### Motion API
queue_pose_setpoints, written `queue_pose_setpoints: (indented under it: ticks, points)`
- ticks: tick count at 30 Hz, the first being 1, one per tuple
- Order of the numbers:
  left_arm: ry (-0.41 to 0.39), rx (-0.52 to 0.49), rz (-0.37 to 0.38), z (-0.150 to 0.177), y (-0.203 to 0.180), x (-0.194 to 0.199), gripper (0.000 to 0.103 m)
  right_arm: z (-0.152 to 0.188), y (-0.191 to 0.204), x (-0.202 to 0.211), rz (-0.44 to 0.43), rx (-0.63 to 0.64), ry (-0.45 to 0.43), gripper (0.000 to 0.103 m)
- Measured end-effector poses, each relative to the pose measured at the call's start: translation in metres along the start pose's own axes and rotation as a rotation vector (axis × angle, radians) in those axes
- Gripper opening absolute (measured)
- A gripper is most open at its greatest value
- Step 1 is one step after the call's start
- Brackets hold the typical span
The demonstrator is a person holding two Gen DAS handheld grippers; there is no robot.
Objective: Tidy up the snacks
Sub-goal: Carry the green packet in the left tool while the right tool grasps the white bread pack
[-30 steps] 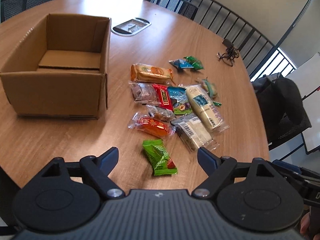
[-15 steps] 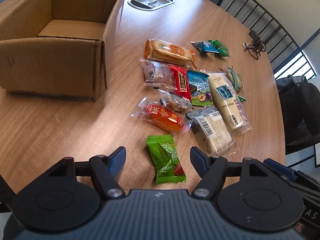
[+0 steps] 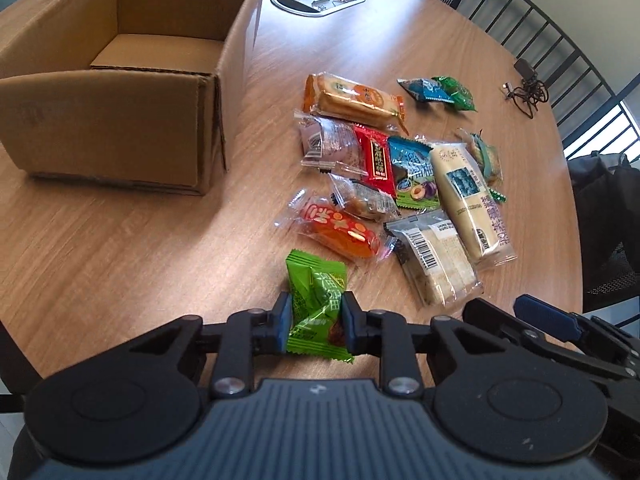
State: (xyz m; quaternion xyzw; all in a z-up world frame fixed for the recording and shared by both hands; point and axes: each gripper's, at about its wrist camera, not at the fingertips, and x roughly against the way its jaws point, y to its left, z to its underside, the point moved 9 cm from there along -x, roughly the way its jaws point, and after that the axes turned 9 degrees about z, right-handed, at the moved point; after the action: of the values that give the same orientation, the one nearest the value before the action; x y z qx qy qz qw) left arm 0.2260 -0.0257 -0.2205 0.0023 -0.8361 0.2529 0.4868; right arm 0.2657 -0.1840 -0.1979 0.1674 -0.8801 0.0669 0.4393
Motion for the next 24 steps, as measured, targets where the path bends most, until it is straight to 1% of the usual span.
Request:
queue_pose_setpoints:
  ticks: [3,5,7,10,13,15,17,18,19,22,24]
  points:
    - [-0.019,-0.012,0.001,-0.003,0.002,0.010,0.025,-0.005,0.004,-0.005,0.004,0.028,-0.003,0.069]
    - [-0.027,-0.019,0.001,-0.005,0.003,0.015,0.025,-0.007,0.007,-0.009,0.004,0.045,-0.001,0.078]
    - [-0.035,-0.019,-0.005,-0.006,0.007,0.020,0.025,-0.009,0.009,-0.013,0.020,0.058,0.000,0.081]
    - [-0.041,-0.009,-0.015,-0.008,0.015,0.025,0.025,-0.011,0.015,-0.020,0.019,0.081,0.010,0.085]
    - [-0.050,-0.007,-0.026,-0.011,0.022,0.031,0.025,-0.011,0.022,-0.029,0.026,0.124,0.029,0.085]
    - [-0.056,-0.009,-0.033,-0.014,0.025,0.035,0.025,-0.010,0.026,-0.035,0.044,0.155,0.040,0.080]
    - [-0.063,-0.014,-0.034,-0.016,0.028,0.039,0.025,-0.006,0.028,-0.040,0.057,0.174,0.064,0.063]
    - [-0.067,-0.019,-0.035,-0.017,0.029,0.041,0.025,-0.004,0.027,-0.041,0.070,0.182,0.068,0.056]
    - [-0.069,-0.024,-0.039,-0.017,0.030,0.042,0.025,-0.003,0.026,-0.041,0.086,0.193,0.071,0.045]
    - [-0.074,-0.023,-0.045,-0.019,0.034,0.045,0.025,-0.002,0.024,-0.037,0.048,0.170,0.108,0.041]
    - [-0.078,-0.024,-0.045,-0.020,0.035,0.046,0.025,0.000,0.025,-0.033,0.038,0.174,0.122,0.039]
